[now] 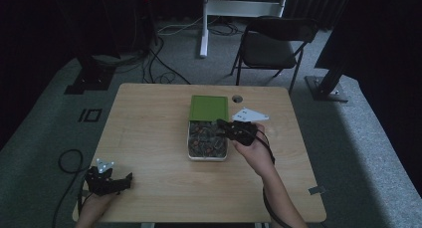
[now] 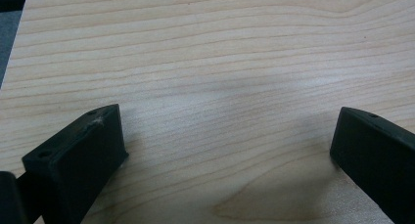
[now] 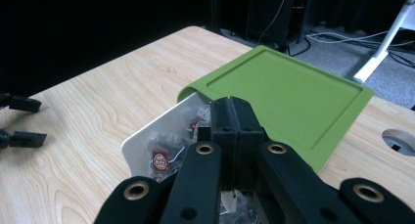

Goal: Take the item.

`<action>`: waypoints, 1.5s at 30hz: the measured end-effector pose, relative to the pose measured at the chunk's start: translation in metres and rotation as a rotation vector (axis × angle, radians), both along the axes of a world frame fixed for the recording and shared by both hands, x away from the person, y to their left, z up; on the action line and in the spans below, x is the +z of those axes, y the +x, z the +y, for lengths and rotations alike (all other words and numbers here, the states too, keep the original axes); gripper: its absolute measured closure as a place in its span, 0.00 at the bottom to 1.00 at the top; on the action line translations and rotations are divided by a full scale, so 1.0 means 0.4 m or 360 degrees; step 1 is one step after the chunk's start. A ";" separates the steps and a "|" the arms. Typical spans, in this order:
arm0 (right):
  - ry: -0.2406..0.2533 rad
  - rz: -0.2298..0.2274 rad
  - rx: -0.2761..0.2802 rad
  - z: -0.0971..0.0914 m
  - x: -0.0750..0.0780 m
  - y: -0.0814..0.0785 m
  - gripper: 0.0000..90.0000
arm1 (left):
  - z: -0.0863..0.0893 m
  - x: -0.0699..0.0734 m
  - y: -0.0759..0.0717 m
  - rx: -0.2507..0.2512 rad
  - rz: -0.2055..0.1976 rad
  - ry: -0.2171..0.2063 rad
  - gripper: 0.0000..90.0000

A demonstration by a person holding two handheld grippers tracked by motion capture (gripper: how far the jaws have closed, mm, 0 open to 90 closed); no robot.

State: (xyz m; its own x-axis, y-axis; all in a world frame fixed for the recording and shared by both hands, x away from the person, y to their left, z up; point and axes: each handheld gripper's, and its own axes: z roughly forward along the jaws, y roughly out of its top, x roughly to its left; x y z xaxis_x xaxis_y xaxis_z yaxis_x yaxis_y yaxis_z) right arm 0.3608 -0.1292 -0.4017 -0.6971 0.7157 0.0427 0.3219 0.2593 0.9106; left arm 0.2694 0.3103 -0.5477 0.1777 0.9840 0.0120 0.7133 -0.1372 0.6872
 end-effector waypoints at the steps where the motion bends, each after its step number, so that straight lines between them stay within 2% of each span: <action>1: -0.0004 0.0003 0.0000 -0.002 0.002 0.000 1.00 | 0.000 0.000 0.000 0.0000 0.0000 0.0000 0.00; 8: 0.0012 -0.0006 -0.0031 -0.023 0.014 0.006 1.00 | 0.000 0.000 0.000 0.0000 0.0000 0.0000 0.00; 19: 0.0035 -0.0022 -0.0117 -0.091 0.036 0.023 1.00 | 0.000 0.000 0.000 0.0000 -0.0001 0.0002 0.00; 36: 0.0073 -0.0033 -0.0295 -0.202 0.050 0.052 1.00 | 0.000 0.000 0.000 0.0000 0.0001 -0.0001 0.00; 45: 0.0081 -0.0047 -0.0418 -0.281 0.060 0.069 1.00 | 0.000 0.000 0.000 0.0000 0.0000 0.0000 0.00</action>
State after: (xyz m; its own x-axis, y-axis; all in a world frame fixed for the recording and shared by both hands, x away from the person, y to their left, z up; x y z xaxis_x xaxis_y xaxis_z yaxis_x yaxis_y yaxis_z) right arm 0.3883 -0.2416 -0.3779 -0.4894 0.8696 0.0656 0.3453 0.1242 0.9302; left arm 0.2694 0.3103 -0.5477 0.1779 0.9840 0.0119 0.7133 -0.1373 0.6873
